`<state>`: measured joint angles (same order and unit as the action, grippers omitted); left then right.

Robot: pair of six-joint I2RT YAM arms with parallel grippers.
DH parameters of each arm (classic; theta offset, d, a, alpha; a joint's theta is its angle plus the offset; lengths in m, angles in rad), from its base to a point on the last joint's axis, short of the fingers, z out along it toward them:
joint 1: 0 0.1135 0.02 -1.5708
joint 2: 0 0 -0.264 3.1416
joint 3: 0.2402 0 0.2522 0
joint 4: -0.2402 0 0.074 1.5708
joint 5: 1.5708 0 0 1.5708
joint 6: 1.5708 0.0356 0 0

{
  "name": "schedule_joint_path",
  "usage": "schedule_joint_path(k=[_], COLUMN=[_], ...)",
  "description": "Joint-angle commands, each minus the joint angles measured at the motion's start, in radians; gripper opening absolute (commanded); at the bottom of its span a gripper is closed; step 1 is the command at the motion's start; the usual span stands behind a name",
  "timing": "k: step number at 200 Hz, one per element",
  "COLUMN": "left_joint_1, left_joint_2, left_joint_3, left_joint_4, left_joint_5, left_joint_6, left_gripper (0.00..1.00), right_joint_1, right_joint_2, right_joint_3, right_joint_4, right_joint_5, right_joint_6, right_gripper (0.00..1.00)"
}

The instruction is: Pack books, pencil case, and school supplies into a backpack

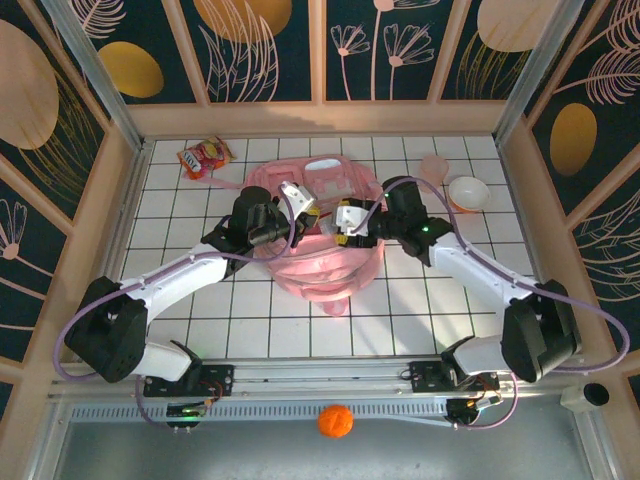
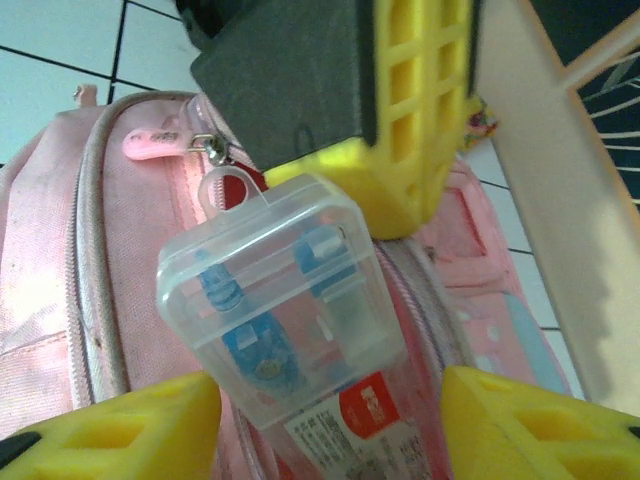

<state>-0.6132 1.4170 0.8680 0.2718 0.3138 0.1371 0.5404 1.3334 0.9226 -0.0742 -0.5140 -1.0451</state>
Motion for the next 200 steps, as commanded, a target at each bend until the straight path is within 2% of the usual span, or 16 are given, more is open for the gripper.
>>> schedule_joint_path(k=[1,25,75,105,119,151,159,169,177,184,200], left_joint_1=[0.011,0.011,0.012,0.012,0.012,0.044,0.071,0.102,0.123,0.130,0.132], left_joint_2=[-0.016,-0.012,-0.010,-0.005,0.002,-0.030,-0.050,-0.074,-0.094,-0.112,-0.142], left_joint_3=[0.049,0.049,0.054,0.065,0.064,0.078,0.083,0.095,0.098,0.098,0.081], left_joint_4=[0.076,0.078,0.082,0.062,0.044,-0.035,-0.073,-0.149,-0.240,-0.337,-0.537], left_joint_5=[-0.003,0.004,0.011,0.043,0.055,0.076,0.099,0.123,0.138,0.145,0.095], left_joint_6=[0.004,-0.002,-0.008,-0.006,0.005,0.064,0.096,0.170,0.285,0.432,0.753], left_gripper=[0.00,0.00,0.00,0.00,0.00,0.54,0.63,0.70,0.75,0.79,0.82], right_joint_1=[0.001,0.028,0.139,0.127,0.118,0.070,0.068,0.069,0.064,0.064,0.059], right_joint_2=[-0.097,-0.171,-0.199,-0.189,-0.198,-0.188,-0.179,-0.174,-0.173,-0.179,-0.196], right_joint_3=[-0.022,-0.077,-0.179,-0.201,-0.216,-0.212,-0.208,-0.205,-0.209,-0.218,-0.244], right_joint_4=[-0.037,-0.016,0.145,0.283,0.322,0.338,0.326,0.304,0.293,0.296,0.321], right_joint_5=[0.032,0.047,0.088,0.080,0.106,0.090,0.079,0.079,0.077,0.085,0.089], right_joint_6=[0.075,0.136,0.288,0.573,0.718,1.169,1.257,1.344,1.385,1.408,1.439], right_gripper=[0.59,0.59,0.47,0.46,0.49,0.55,0.56,0.58,0.59,0.59,0.59])
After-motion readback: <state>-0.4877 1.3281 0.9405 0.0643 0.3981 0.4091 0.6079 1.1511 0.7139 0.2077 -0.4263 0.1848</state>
